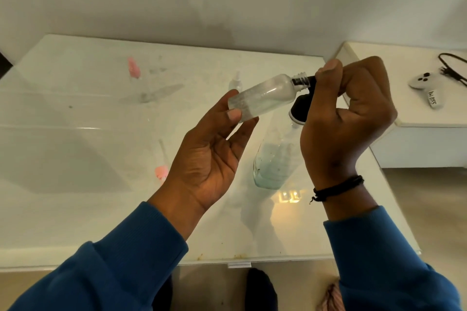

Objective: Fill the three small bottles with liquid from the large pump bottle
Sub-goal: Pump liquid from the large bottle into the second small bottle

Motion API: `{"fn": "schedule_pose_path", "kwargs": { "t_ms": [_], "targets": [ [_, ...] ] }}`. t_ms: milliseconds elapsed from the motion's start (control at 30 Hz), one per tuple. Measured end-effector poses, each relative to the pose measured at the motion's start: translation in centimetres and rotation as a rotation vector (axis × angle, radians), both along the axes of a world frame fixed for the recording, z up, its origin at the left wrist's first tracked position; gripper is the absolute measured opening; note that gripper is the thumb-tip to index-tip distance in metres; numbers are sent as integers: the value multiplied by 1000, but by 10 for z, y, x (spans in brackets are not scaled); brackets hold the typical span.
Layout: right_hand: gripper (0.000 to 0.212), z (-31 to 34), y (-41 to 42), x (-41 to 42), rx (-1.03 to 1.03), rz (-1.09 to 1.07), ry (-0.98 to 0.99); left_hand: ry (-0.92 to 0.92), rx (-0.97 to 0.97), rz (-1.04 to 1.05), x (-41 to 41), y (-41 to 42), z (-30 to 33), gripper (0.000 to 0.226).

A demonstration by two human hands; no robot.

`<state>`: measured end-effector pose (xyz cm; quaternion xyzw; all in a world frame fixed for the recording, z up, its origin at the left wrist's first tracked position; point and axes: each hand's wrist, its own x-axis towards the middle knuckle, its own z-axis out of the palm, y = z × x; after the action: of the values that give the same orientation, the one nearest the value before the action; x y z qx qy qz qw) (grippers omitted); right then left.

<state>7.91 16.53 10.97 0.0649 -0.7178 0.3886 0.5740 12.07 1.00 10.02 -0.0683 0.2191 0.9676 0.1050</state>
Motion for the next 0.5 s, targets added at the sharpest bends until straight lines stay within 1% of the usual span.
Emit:
{"fn": "schedule_pose_path", "kwargs": {
  "t_ms": [200, 367, 500],
  "targets": [
    [40, -3, -3, 0, -11, 1, 1, 14, 9, 1, -1, -1, -4, 31],
    [40, 3, 0, -2, -5, -7, 6, 27, 4, 8, -2, -1, -2, 24],
    [40, -4, -6, 0, -24, 19, -9, -11, -7, 25, 1, -1, -3, 21]
  ]
}}
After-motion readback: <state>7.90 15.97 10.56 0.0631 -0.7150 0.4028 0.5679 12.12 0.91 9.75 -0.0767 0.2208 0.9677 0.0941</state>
